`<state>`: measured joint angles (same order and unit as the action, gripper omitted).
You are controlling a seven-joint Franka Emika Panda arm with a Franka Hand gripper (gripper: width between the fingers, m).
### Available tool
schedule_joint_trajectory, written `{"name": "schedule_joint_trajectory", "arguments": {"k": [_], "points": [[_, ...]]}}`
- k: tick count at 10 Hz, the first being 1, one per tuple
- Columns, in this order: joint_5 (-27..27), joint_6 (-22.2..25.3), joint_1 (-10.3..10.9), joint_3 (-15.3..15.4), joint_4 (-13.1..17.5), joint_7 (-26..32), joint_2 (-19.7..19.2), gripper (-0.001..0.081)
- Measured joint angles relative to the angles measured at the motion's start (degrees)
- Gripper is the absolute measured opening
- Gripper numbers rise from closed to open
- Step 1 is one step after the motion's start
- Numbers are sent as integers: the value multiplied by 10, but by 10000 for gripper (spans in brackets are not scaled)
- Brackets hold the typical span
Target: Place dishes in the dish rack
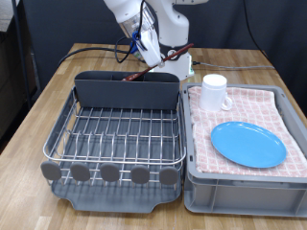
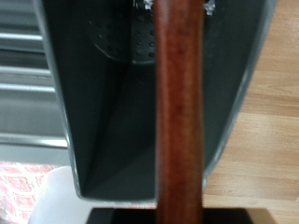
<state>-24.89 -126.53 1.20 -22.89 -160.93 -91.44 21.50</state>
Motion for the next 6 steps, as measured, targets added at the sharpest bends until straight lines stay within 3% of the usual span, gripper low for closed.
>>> {"name": "schedule_joint_trajectory", "arguments": {"k": [6], "points": [[-2,19,-2,-43,33,29,-52,82]]}}
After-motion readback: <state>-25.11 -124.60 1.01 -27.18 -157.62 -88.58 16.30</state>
